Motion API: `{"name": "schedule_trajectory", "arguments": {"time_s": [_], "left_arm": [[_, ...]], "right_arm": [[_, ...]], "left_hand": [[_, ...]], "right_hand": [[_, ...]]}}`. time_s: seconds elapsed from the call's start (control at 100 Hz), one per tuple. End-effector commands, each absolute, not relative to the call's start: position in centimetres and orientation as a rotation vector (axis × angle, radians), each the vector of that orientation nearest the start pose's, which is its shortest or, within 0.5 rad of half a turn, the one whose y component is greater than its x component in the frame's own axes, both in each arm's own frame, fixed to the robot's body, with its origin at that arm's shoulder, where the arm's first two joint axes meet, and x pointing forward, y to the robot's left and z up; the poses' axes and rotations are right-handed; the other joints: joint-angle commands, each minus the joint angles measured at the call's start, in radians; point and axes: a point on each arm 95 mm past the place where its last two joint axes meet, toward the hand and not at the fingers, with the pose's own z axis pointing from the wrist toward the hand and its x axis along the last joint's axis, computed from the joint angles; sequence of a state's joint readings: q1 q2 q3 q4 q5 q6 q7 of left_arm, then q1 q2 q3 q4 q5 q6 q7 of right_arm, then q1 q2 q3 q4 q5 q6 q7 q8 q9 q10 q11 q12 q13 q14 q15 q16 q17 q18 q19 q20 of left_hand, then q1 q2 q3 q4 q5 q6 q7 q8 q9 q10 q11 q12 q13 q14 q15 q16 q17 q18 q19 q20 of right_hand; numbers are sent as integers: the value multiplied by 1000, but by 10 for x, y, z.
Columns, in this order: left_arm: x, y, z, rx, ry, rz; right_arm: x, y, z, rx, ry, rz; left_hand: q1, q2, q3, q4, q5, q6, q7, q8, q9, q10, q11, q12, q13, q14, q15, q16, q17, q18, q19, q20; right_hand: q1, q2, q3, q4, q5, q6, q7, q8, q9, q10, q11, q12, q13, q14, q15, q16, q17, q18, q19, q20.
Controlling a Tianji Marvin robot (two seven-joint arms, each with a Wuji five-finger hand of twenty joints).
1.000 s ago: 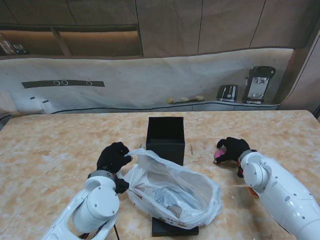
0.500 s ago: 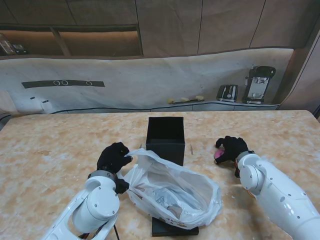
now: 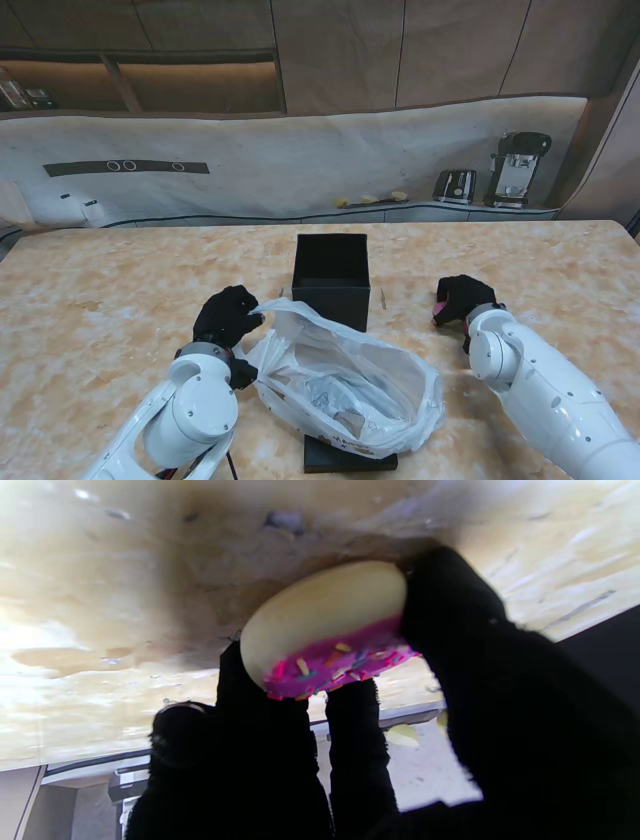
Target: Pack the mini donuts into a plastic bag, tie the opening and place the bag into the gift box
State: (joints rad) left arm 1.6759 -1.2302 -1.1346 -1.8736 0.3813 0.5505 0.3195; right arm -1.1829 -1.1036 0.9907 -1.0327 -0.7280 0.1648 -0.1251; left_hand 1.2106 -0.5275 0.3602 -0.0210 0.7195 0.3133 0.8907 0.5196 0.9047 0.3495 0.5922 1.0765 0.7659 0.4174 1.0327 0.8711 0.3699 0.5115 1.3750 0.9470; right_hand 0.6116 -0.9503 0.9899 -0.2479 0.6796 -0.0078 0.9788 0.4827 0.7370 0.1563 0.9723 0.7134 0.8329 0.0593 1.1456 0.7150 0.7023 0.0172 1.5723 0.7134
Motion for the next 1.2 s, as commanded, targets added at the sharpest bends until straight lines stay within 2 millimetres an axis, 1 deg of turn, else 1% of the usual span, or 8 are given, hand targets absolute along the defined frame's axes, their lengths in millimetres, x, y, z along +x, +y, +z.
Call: {"name": "schedule_trajectory", "arguments": {"time_s": [0.0, 0.09, 0.16, 0.36, 0.48, 0.72, 0.89, 1.19], "left_arm": [[357, -52, -288, -1953, 692, -1590], [357, -52, -288, -1953, 688, -1592], [357, -52, -288, -1952, 685, -1595], [358, -52, -286, -1949, 675, -1601], [358, -52, -286, -1951, 668, -1604], [357, -53, -285, -1956, 658, -1605], [356, -53, -283, -1959, 648, -1603], [356, -55, -281, -1960, 638, -1601]], "right_arm": [[475, -70, -403, 1544, 1366, 1154], [475, -69, -397, 1539, 1334, 1197], [475, -68, -390, 1521, 1315, 1237], [474, -67, -362, 1467, 1286, 1329], [469, -66, -344, 1443, 1272, 1383], [453, -57, -298, 1415, 1225, 1554], [438, -44, -266, 1379, 1237, 1697], [409, -15, -225, 1351, 1263, 1955]], "left_hand": [[12, -26, 26, 17, -16, 5, 33, -7, 3, 0, 12, 11, -5, 10, 26, 25, -2, 5, 16, 30], [10, -27, 27, 16, -14, 4, 33, -7, 6, 1, 12, 11, -2, 11, 26, 25, 2, 6, 17, 32], [10, -28, 27, 16, -13, 4, 33, -7, 7, 0, 11, 10, 1, 9, 26, 25, 7, 6, 18, 33], [8, -36, 30, 15, -1, 8, 30, -12, 25, 5, 6, 0, 32, 3, 25, 19, 49, 6, 31, 32], [9, -40, 33, 15, 3, 8, 29, -14, 30, 5, 3, -1, 40, -1, 22, 14, 58, 5, 31, 26], [7, -40, 37, 14, 7, 10, 28, -14, 33, 8, 1, -2, 52, -2, 21, 11, 77, 7, 33, 18], [5, -42, 38, 13, 9, 11, 27, -15, 39, 10, 3, -2, 62, -4, 22, 10, 90, 7, 36, 13], [5, -43, 38, 12, 12, 12, 25, -16, 42, 12, 4, -6, 79, -8, 30, 12, 125, 4, 50, 5]], "right_hand": [[222, -49, 183, 34, 104, -82, 151, -31, 95, 11, 26, 35, 92, 91, 85, -30, 112, -98, 75, -13], [230, -51, 204, 37, 170, -107, 180, -59, 160, 11, 17, 33, 138, 110, 87, -34, 157, -79, 84, -8], [233, -57, 210, 40, 189, -112, 186, -65, 174, 10, 15, 35, 151, 117, 84, -33, 167, -72, 82, -5], [236, -68, 216, 44, 203, -115, 186, -66, 185, 9, 9, 37, 158, 122, 80, -28, 177, -68, 77, -2], [236, -68, 218, 46, 203, -112, 185, -64, 184, 10, 6, 39, 156, 123, 77, -23, 179, -67, 74, 0], [236, -67, 222, 47, 203, -106, 186, -60, 184, 15, 1, 43, 151, 130, 73, -12, 178, -65, 71, 5], [236, -69, 222, 47, 205, -104, 184, -56, 184, 14, 0, 45, 152, 132, 70, -8, 178, -63, 70, 7], [236, -70, 219, 47, 206, -102, 178, -48, 186, 18, -6, 46, 153, 132, 66, -3, 177, -61, 68, 11]]}}
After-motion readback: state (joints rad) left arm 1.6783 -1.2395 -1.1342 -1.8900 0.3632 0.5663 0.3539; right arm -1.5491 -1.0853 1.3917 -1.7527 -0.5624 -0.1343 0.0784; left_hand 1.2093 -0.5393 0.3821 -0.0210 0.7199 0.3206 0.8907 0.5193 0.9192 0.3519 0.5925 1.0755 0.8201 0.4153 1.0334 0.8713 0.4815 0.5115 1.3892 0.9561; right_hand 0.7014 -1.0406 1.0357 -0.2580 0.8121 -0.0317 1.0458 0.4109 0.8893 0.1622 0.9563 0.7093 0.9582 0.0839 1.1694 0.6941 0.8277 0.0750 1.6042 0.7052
